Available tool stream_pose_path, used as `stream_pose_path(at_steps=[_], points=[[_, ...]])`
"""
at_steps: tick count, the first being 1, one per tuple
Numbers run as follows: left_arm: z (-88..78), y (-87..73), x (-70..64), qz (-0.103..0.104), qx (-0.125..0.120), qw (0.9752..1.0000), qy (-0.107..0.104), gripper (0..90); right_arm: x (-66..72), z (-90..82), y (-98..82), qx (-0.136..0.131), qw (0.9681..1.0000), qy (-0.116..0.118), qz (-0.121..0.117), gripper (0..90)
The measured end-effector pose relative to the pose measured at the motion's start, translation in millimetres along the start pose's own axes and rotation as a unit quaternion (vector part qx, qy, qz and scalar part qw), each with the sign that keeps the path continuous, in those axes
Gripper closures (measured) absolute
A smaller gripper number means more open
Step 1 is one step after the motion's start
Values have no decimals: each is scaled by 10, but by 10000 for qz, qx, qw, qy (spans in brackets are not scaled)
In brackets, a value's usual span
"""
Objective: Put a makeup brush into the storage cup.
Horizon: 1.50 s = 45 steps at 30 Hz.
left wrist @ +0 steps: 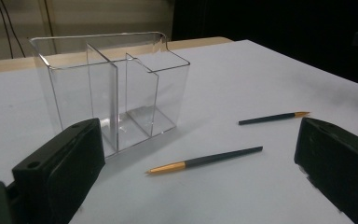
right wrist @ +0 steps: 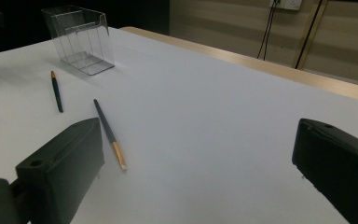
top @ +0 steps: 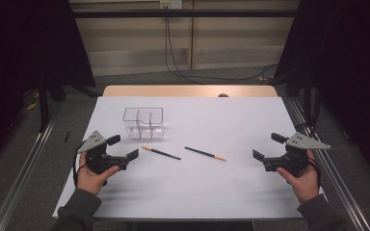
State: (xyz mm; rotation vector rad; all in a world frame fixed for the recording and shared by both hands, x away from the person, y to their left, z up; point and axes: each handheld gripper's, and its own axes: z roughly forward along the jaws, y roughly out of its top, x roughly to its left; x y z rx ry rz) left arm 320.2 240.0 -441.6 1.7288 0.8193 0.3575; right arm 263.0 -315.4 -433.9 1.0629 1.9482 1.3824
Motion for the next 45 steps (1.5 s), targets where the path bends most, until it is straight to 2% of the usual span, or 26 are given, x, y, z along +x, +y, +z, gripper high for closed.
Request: stream_pose_path(at_steps=[8,15,25,34,35,45], points=[[8,13,5,-24,-16,10000,-13,13,6,4,-13,93,9999,-48,36,13],[8,22,13,-8,-41,10000,-27,13,49,61,-13,241,9997,-35,-40,14],[2,19,9,-23,-57,10000,-35,13,183,239,60,366,9990,197,-163,16],[-7,6,13,-57,-57,10000,-21,13,289,398,160,318,9986,347,-234,16],[-6,3,17,-64,-74,9999,-74,13,298,408,172,330,9985,367,-242,15],[-13,-5,22,-107,-99,9999,-79,8,381,585,236,305,9978,541,-226,15]])
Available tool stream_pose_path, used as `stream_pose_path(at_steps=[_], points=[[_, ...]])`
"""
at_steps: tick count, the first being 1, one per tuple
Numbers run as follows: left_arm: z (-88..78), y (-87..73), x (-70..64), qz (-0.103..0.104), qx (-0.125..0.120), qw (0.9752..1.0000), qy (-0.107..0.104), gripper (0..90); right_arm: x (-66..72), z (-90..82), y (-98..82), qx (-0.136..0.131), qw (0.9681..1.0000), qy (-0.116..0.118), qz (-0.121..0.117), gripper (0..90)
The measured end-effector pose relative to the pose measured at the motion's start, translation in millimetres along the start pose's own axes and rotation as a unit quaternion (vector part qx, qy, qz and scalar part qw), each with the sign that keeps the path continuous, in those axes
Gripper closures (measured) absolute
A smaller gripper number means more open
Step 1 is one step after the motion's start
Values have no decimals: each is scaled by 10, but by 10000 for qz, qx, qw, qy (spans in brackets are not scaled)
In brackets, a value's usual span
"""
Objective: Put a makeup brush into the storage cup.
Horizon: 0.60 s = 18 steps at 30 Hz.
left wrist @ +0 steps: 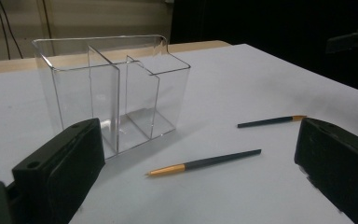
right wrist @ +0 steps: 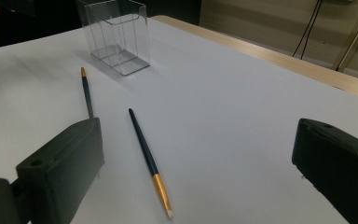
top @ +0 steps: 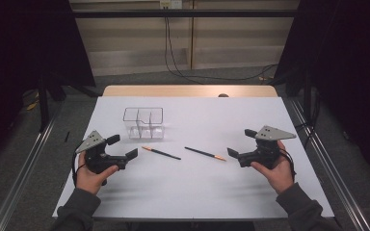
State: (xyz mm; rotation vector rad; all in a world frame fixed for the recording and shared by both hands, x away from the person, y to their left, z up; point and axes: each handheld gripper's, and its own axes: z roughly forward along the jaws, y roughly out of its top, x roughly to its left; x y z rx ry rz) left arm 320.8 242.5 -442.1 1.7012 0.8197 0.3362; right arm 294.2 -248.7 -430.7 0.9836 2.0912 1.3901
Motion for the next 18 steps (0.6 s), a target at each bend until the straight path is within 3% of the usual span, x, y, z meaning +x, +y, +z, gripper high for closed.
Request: stream_pose_path(at_steps=[7,18], points=[[-17,-12,16,123,70,9999,11,0,62,161,108,-91,9999,118,31,15],[-15,-26,13,64,31,10000,-50,0,118,355,161,-66,9996,257,73,16]])
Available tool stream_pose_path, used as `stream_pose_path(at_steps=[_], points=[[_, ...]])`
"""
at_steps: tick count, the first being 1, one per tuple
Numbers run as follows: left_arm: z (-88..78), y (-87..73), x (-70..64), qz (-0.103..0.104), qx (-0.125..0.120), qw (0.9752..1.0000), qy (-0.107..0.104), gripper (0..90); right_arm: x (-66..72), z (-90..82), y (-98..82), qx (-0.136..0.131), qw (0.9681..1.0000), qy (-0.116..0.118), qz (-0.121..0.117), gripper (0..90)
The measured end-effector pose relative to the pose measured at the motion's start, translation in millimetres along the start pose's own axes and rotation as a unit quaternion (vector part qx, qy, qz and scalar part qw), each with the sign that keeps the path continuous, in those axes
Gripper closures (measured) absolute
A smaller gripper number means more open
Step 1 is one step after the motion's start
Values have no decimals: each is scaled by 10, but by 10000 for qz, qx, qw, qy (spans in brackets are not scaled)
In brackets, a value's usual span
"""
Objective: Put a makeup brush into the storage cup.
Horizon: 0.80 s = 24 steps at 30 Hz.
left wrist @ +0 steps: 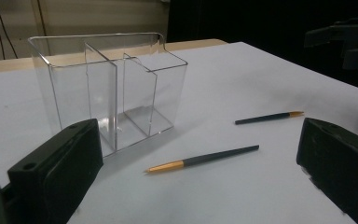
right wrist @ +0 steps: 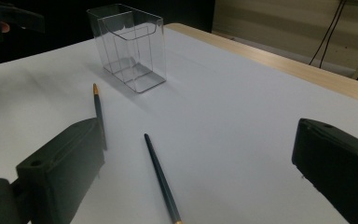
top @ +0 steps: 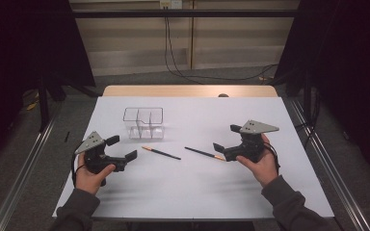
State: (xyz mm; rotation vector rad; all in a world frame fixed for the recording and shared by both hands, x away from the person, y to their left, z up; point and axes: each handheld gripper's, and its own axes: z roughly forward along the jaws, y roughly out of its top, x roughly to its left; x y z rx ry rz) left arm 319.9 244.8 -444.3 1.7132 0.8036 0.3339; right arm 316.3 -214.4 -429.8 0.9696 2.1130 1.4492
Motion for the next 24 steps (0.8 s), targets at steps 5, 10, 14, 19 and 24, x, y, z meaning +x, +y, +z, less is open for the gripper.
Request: stream_pose_path(at_steps=[5,10,14,19,24], points=[[-1,0,1,7,-1,10000,1,0,29,105,31,-17,10000,56,42,16],[4,-14,14,30,39,9999,-91,0,86,236,54,15,9999,133,21,16],[1,-15,10,44,69,10000,-13,0,121,283,72,10,9998,182,5,17],[10,-15,4,22,30,10000,-82,0,167,363,116,54,9997,222,-76,18],[17,-21,-1,51,63,9999,-64,0,207,438,177,56,9995,298,-100,19]])
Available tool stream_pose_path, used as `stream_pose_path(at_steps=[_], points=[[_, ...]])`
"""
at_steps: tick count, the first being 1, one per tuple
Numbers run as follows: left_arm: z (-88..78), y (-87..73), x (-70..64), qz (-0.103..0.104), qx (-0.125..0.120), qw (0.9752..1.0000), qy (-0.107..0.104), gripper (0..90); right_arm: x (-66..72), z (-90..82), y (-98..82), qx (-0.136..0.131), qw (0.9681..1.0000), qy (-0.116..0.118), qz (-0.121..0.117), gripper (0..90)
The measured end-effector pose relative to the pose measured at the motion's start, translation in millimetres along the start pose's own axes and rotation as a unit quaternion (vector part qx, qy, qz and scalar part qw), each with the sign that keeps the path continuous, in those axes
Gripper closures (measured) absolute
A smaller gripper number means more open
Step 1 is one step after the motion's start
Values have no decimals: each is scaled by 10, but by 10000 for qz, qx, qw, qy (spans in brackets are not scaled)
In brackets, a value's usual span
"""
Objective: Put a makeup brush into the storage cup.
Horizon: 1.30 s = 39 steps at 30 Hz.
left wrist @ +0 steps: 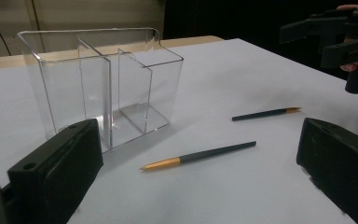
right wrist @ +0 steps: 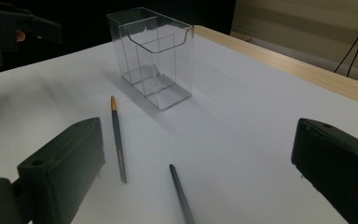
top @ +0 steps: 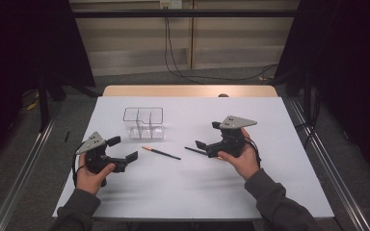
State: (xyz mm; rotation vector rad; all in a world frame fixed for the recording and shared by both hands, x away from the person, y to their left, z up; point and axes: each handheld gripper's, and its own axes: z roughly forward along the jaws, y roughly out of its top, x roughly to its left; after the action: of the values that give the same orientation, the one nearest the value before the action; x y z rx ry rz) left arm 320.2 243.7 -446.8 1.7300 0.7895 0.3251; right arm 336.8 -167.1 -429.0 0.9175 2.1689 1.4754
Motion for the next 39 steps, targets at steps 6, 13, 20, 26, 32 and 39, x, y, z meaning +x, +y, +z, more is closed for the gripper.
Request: stream_pose_path(at_steps=[6,13,20,26,32,39], points=[[-7,-3,12,-26,-6,10000,10,0,16,63,11,60,10000,51,-31,20],[2,-11,18,-25,-11,9999,-112,0,45,141,18,126,9998,133,-54,20],[3,-14,16,-10,67,10000,-36,0,83,239,54,201,9996,195,-99,21],[2,-17,22,-28,32,10000,-51,0,113,339,105,160,9995,277,-82,24],[-5,-21,32,7,56,10000,-46,0,127,392,144,103,9994,311,-69,25],[-3,-26,31,-40,33,10000,-54,0,158,498,166,54,9993,354,-46,25]])
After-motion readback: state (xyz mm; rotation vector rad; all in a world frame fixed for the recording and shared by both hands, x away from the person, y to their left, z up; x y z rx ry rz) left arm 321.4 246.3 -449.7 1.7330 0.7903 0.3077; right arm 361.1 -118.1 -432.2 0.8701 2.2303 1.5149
